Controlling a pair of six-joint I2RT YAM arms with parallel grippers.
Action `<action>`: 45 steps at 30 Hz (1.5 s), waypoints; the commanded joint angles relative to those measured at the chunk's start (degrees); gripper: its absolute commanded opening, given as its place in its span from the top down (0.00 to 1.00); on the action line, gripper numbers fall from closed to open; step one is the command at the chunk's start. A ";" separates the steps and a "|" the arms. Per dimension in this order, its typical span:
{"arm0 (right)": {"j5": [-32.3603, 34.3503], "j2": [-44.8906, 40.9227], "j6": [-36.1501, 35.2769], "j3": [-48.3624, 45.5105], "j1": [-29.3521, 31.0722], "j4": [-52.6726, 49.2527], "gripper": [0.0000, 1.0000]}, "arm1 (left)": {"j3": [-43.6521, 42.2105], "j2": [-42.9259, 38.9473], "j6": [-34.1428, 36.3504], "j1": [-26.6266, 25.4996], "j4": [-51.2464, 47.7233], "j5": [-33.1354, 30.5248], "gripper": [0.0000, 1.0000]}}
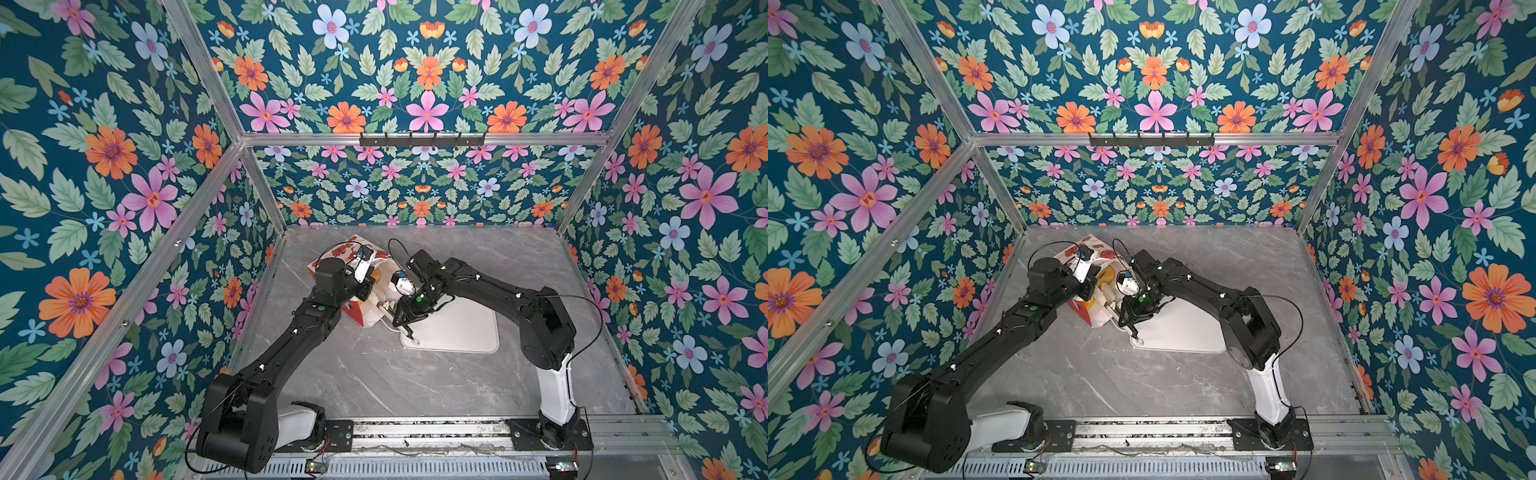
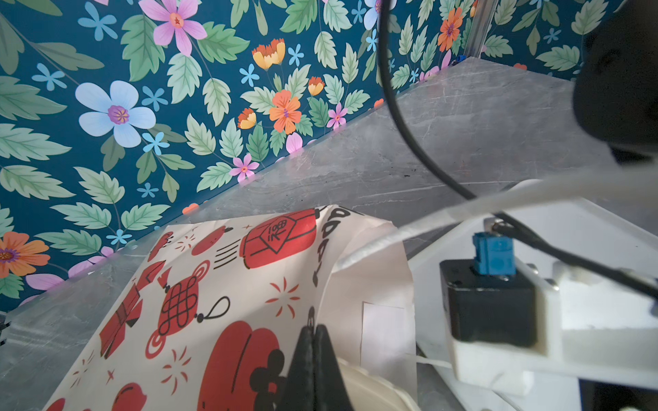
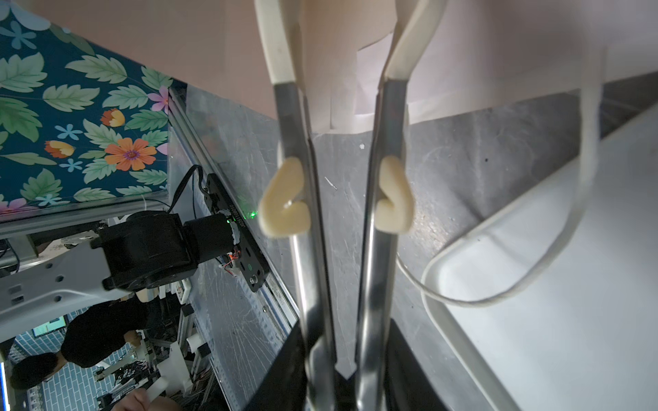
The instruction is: Take the fake bread out of the paper bag
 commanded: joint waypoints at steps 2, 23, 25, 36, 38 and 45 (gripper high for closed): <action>-2.69 0.95 -0.16 1.60 0.15 -0.27 0.66 | -0.14 0.02 0.33 -0.13 1.17 0.23 1.00; -2.43 5.07 -0.18 5.56 0.08 -2.22 0.64 | -0.89 -0.56 0.82 -0.19 1.61 0.26 1.00; -2.80 5.91 -0.11 6.37 0.01 -2.86 0.64 | -0.94 -0.84 0.73 -0.24 1.52 0.28 1.00; -6.24 9.54 0.39 9.42 0.06 -5.22 0.68 | -0.97 -1.52 0.73 -0.33 1.26 0.45 1.00; -6.18 9.64 0.60 9.10 0.03 -5.06 0.71 | -0.97 -1.45 0.73 -0.30 1.26 0.48 1.00; -5.61 8.51 1.22 6.61 -0.06 -3.41 0.83 | -1.21 -1.39 0.78 -0.28 1.51 0.37 1.00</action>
